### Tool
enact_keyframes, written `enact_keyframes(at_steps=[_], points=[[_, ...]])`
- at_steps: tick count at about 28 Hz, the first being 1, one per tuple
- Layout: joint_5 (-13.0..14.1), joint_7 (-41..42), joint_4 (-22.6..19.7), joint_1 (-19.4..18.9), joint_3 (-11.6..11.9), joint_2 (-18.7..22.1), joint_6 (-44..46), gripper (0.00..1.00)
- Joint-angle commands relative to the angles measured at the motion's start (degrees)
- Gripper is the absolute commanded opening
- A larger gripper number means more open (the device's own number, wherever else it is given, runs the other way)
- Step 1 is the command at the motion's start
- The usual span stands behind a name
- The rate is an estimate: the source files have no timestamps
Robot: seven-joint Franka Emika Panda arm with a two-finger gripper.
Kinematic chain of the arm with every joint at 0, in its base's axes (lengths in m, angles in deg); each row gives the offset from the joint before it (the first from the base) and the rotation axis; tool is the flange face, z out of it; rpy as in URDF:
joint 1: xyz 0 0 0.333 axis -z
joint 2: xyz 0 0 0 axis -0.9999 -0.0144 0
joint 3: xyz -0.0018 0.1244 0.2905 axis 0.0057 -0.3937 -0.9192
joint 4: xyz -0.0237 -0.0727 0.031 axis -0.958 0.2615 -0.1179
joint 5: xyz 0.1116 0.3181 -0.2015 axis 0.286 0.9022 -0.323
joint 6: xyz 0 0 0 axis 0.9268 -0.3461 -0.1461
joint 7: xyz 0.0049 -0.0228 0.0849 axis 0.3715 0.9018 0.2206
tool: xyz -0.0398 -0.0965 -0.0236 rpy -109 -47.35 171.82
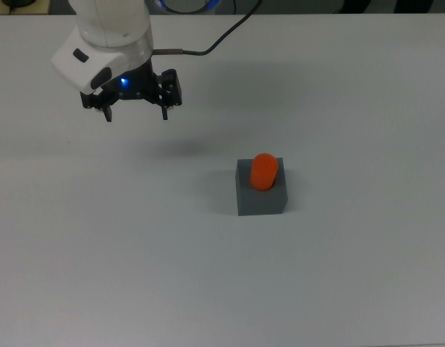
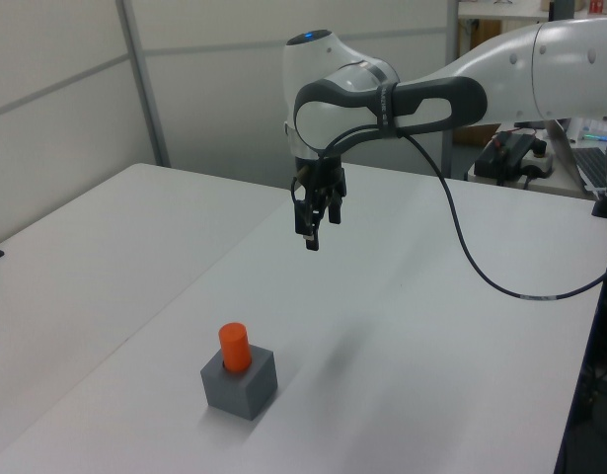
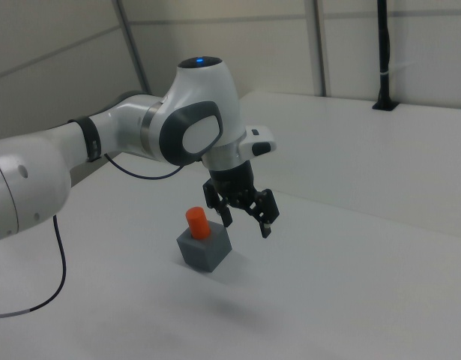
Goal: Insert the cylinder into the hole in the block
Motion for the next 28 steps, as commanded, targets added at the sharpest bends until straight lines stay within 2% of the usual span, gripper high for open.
enact_keyframes(at_steps=[1, 28], points=[[-0.51, 0.06, -0.67, -0.26, 0.12, 0.65, 0.59, 1.0], [-0.68, 0.68, -0.49, 0.09, 0.3, 0.73, 1.74, 1.0]])
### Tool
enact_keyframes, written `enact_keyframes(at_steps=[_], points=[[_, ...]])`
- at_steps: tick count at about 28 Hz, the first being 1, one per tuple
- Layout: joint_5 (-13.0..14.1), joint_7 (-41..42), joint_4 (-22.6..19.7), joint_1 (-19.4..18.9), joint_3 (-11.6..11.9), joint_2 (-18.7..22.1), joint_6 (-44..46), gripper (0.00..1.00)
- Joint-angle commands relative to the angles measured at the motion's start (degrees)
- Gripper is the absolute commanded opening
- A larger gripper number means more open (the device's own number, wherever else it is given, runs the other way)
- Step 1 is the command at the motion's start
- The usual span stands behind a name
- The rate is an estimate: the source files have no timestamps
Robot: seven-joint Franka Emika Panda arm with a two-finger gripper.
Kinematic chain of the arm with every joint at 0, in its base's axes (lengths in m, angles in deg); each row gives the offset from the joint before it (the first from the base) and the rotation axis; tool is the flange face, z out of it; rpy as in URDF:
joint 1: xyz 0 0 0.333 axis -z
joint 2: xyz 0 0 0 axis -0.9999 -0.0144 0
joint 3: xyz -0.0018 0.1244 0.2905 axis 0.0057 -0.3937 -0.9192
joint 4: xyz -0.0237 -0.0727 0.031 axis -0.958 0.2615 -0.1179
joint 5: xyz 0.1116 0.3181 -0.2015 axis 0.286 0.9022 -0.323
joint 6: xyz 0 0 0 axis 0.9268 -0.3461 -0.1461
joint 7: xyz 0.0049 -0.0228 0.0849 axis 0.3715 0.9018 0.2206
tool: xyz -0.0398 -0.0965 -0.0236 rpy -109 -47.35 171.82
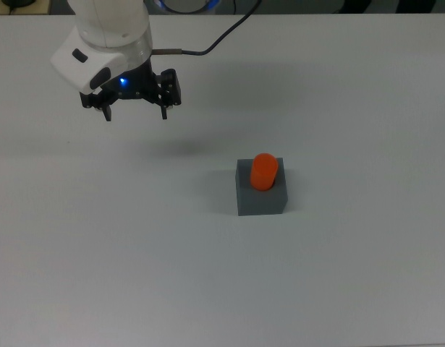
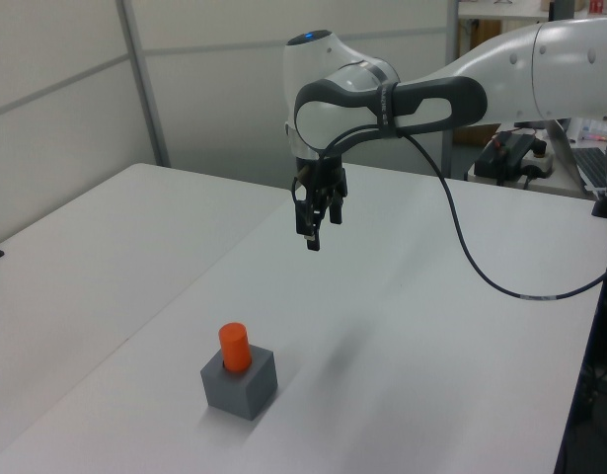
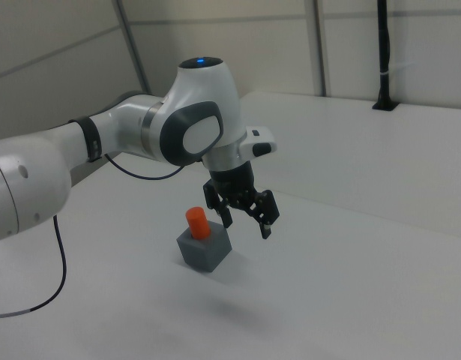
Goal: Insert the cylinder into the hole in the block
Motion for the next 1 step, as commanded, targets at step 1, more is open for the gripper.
enact_keyframes(at_steps=[1], points=[[-0.68, 0.68, -0.47, -0.01, 0.34, 0.74, 1.42, 1.0]])
